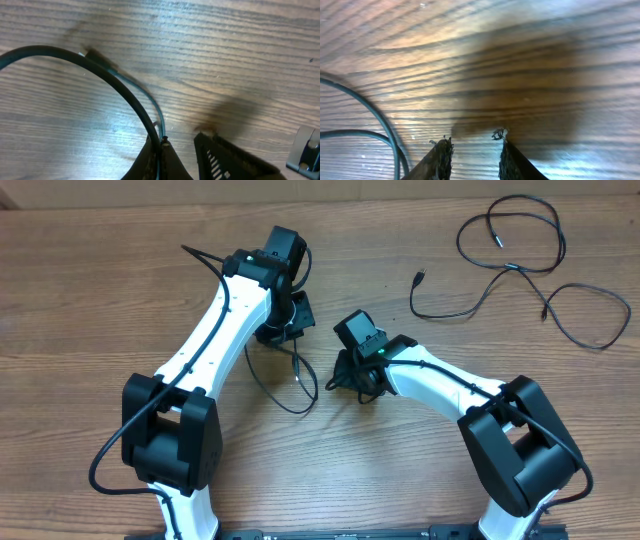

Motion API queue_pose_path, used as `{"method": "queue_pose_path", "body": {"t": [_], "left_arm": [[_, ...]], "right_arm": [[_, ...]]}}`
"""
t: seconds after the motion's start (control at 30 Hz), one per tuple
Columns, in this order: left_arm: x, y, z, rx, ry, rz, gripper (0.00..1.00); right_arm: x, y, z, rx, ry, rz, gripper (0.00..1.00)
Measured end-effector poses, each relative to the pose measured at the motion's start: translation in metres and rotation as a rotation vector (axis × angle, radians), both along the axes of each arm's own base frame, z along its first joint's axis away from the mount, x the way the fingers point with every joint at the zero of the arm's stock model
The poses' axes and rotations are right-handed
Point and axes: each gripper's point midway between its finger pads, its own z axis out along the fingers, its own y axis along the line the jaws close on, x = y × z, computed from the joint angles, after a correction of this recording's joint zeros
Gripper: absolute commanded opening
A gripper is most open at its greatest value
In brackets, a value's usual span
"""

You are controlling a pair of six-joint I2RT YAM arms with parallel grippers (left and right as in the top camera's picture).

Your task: Untangle cables

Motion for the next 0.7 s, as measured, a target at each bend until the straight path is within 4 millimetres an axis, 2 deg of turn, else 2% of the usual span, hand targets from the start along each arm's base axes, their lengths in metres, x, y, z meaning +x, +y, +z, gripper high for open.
{"method": "queue_pose_path", "body": {"t": [0.37, 0.57, 0.7], "left_arm": [[0.000, 0.004, -0.001, 0.025, -0.005, -0.014, 0.04], [0.000, 0.005, -0.001, 0.029, -0.007, -0.013, 0.04], [0.003, 0.004, 0.000, 0.024, -0.018, -0.013, 0.04]], "right_arm": [[0.000, 0.047, 0.010, 0.241, 0.010, 0.125, 0.34], [-0.007, 0.055, 0.016, 0.311, 0.036, 0.184, 0.34], [-0.018, 0.061, 0.021, 0.370, 0.063, 0.284, 0.34]]}}
